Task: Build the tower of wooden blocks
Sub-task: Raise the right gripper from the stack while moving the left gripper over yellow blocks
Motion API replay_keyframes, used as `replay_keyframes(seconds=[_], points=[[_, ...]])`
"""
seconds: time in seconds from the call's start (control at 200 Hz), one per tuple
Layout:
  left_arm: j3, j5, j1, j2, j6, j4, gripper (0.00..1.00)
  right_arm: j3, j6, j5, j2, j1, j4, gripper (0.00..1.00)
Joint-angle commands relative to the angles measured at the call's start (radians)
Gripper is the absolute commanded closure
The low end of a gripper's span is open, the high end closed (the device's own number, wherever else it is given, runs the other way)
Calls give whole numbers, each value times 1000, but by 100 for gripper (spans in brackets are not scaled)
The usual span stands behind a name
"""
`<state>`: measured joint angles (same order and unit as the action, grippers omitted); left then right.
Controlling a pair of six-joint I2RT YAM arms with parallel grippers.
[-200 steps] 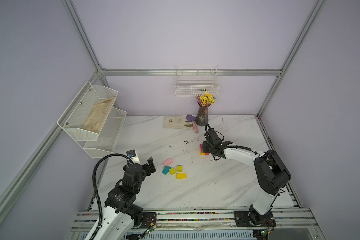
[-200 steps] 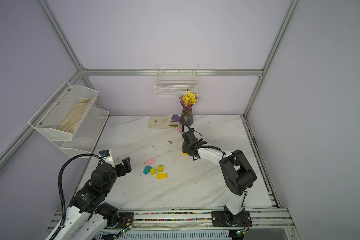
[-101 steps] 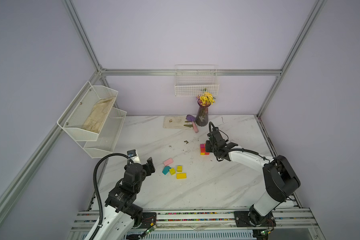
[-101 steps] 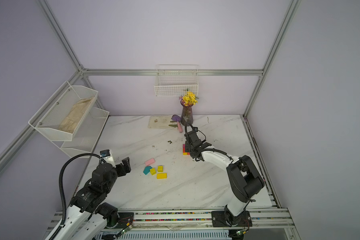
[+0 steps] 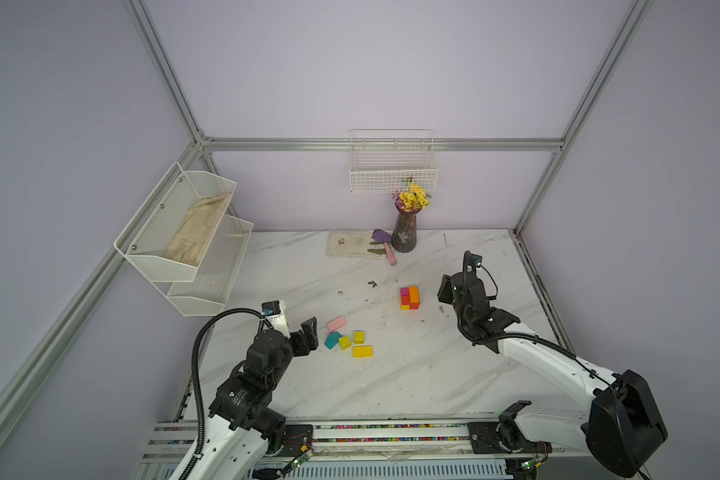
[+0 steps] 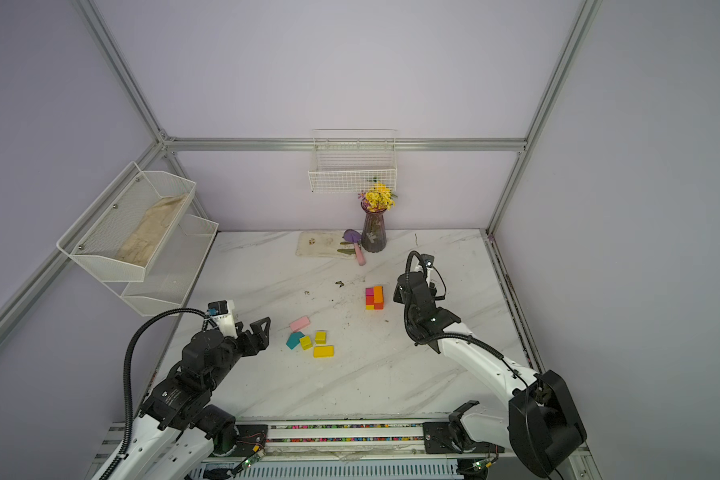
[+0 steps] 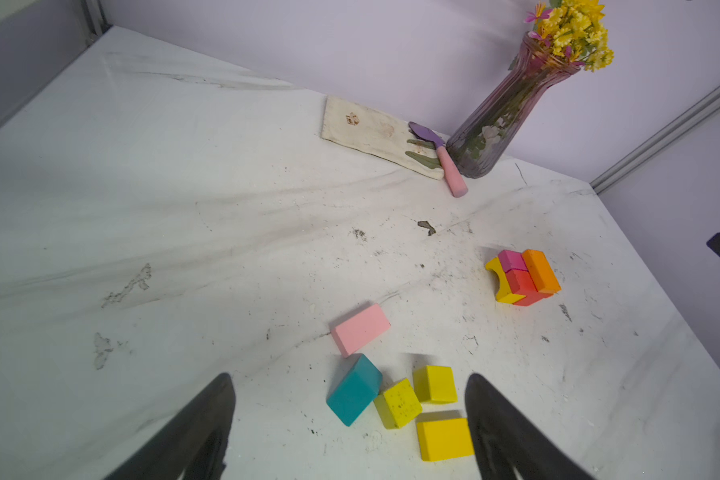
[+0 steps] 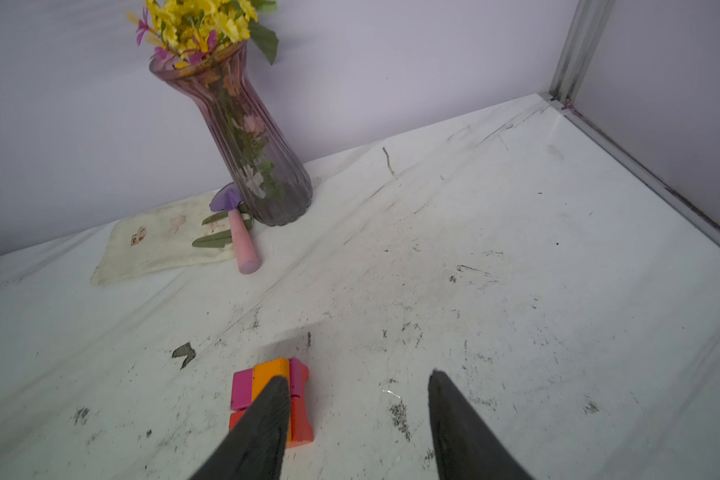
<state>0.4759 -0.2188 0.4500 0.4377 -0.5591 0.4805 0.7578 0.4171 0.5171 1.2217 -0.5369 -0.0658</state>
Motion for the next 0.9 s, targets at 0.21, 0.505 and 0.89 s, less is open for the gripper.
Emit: replay_keyframes(seconds=[0.21, 0.505, 0.89], points=[[-59, -57, 292, 71, -174, -10, 19, -121, -2, 126, 132, 61, -292, 44], [38, -323, 642, 469, -381, -71, 18, -112, 11, 126, 167, 64, -299, 35], [344, -276, 664, 1011, -362, -77, 21, -137, 25, 112, 123, 66, -296, 34]])
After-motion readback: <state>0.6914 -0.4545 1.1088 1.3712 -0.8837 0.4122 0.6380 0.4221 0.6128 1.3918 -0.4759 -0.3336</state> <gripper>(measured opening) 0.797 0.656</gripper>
